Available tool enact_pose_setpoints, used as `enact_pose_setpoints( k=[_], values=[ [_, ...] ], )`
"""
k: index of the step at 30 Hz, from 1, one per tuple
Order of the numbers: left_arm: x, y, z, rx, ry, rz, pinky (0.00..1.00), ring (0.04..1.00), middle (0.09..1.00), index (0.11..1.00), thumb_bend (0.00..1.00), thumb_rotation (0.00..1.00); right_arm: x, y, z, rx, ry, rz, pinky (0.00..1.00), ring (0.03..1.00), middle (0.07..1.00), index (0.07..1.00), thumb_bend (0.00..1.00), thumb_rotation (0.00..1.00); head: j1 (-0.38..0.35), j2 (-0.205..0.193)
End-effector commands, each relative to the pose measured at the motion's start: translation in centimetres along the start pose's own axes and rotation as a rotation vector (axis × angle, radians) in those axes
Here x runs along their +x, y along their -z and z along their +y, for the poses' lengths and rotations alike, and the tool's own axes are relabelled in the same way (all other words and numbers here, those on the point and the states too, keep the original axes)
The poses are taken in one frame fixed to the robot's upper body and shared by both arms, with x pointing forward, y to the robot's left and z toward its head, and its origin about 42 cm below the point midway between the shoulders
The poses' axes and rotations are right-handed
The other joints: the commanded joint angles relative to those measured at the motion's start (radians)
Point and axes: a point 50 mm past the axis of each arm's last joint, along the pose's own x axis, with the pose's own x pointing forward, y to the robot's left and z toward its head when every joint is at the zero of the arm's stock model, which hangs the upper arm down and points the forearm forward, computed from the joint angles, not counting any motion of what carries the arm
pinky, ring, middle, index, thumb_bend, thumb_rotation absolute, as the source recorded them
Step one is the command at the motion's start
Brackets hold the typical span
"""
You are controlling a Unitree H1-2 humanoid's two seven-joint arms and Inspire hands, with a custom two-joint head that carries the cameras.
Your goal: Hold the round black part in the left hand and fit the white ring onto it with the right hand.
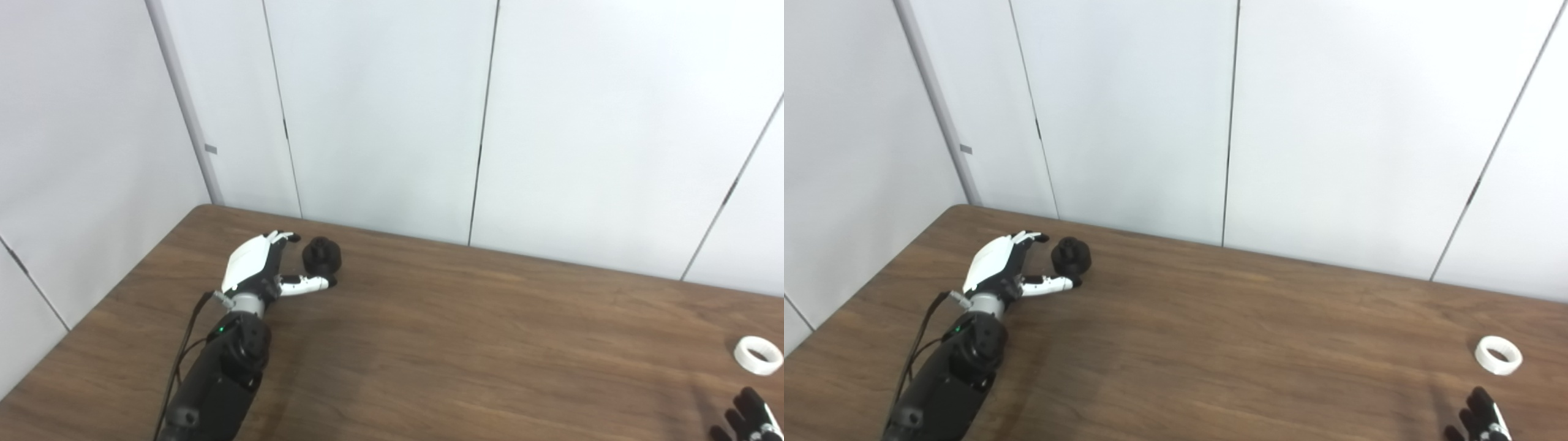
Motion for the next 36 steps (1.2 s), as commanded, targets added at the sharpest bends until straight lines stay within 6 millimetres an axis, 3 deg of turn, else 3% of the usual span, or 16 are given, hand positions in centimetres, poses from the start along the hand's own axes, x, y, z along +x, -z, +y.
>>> enact_pose_setpoints(
  k=[1, 11, 17, 26, 36],
  values=[
    [2.1, -2.0, 2.8, 0.028, -0.097, -0.039, 1.0, 1.0, 0.96, 0.85, 0.99, 0.45, -1.2, 1.6, 0.6, 0.022, 0.013, 0.074, 1.0, 1.0, 1.0, 0.979, 0.66, 1.0, -0.001, 0.001],
    [5.2, -2.2, 2.4, 0.077, -0.073, 0.009, 1.0, 1.0, 0.98, 0.848, 1.0, 0.39, -1.3, 1.6, 0.9, 0.033, 0.016, 0.075, 1.0, 1.0, 1.0, 0.978, 0.64, 1.0, -0.008, 0.003],
    [6.6, -2.4, 2.1, 0.002, -0.041, 0.076, 1.0, 1.0, 0.974, 0.841, 1.0, 0.36, -1.3, 1.6, 1.1, 0.038, 0.018, 0.07, 1.0, 1.0, 1.0, 0.975, 0.61, 1.0, -0.011, 0.003],
    [7.0, -2.5, 1.6, -0.059, -0.018, 0.099, 1.0, 1.0, 0.952, 0.817, 0.96, 0.32, -1.4, 1.3, 1.3, 0.034, 0.02, 0.071, 1.0, 1.0, 1.0, 0.977, 0.59, 1.0, -0.017, 0.005],
    [7.1, -2.7, 1.1, -0.087, 0.057, 0.088, 1.0, 1.0, 0.941, 0.817, 0.98, 0.38, -1.6, 1.1, 1.6, 0.037, 0.024, 0.073, 1.0, 1.0, 1.0, 0.984, 0.56, 1.0, -0.019, 0.01]
  ],
)
